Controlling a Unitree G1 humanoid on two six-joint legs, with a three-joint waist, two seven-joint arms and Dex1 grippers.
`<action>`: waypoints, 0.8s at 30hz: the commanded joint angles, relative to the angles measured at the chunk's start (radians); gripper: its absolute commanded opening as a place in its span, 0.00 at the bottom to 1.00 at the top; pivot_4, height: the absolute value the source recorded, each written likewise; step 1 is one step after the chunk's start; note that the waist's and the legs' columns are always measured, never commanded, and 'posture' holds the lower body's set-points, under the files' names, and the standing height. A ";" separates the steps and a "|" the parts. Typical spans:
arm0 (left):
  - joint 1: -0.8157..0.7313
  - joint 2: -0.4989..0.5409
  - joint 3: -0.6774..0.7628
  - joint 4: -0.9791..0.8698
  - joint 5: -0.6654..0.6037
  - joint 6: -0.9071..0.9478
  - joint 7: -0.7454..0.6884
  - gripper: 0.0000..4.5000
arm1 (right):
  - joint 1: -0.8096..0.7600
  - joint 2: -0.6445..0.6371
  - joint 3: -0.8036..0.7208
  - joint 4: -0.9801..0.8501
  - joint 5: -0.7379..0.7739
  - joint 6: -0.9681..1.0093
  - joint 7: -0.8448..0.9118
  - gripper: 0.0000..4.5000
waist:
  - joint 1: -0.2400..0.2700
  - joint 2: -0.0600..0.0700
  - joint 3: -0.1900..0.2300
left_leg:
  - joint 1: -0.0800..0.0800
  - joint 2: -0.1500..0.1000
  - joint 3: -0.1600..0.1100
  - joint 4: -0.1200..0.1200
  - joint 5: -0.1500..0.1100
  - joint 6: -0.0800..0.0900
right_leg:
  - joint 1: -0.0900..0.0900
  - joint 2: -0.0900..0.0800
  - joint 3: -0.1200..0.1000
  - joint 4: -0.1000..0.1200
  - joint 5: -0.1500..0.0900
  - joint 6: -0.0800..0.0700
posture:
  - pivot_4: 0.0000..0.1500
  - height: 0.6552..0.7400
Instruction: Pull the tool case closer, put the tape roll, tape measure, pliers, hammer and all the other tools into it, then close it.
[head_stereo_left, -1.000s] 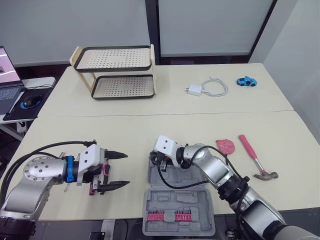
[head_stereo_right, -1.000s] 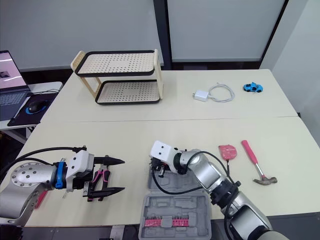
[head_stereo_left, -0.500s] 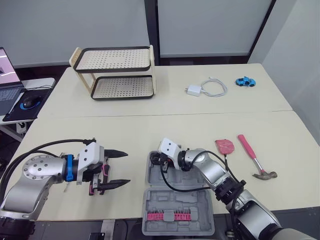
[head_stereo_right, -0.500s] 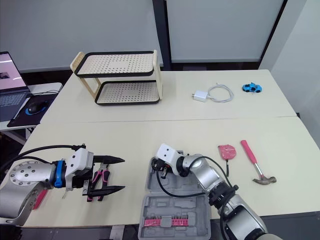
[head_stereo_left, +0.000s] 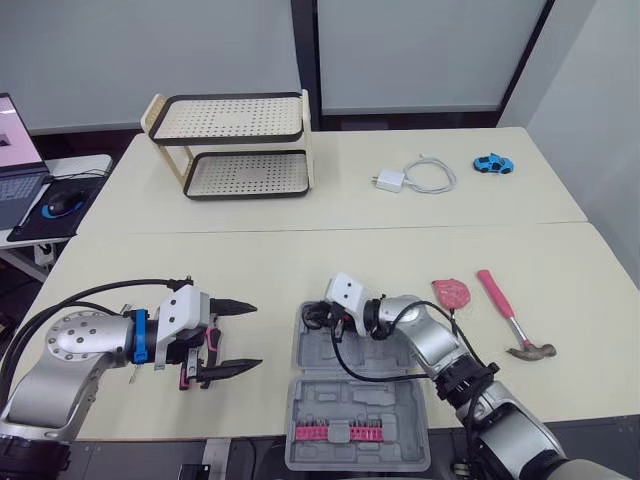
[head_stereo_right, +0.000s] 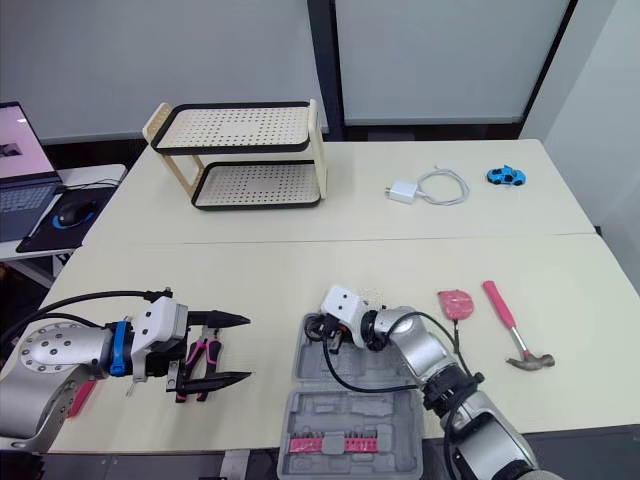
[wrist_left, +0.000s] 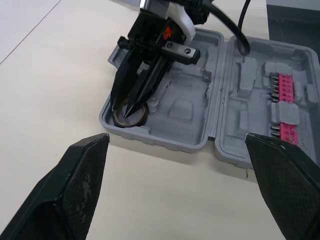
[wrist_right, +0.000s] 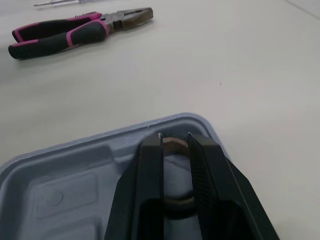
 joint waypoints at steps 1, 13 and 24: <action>-0.007 -0.014 0.029 0.007 -0.011 -0.010 0.018 1.00 | 0.011 -0.005 -0.032 -0.177 0.055 0.060 0.020 0.19 | 0.000 0.000 0.000 | 0.000 0.000 0.000 0.000 0.000 0.000 | 0.000 0.000 0.000 0.000 0.000 0.000 | 1.00 1.00; 0.023 -0.104 0.305 0.193 -0.042 0.065 0.308 1.00 | 0.287 -0.358 -0.329 -0.832 0.135 0.348 -0.021 0.19 | 0.018 0.000 0.000 | -0.002 0.000 -0.001 0.000 0.000 0.000 | 0.001 -0.002 -0.001 -0.006 0.000 0.000 | 1.00 1.00; 0.160 0.053 0.442 0.523 0.049 -0.080 0.198 1.00 | 0.804 -0.688 -0.905 -0.809 0.239 0.135 0.195 0.19 | 0.026 -0.001 0.000 | -0.002 -0.001 0.001 -0.001 0.000 0.000 | 0.005 -0.001 -0.002 -0.009 0.000 0.000 | 1.00 1.00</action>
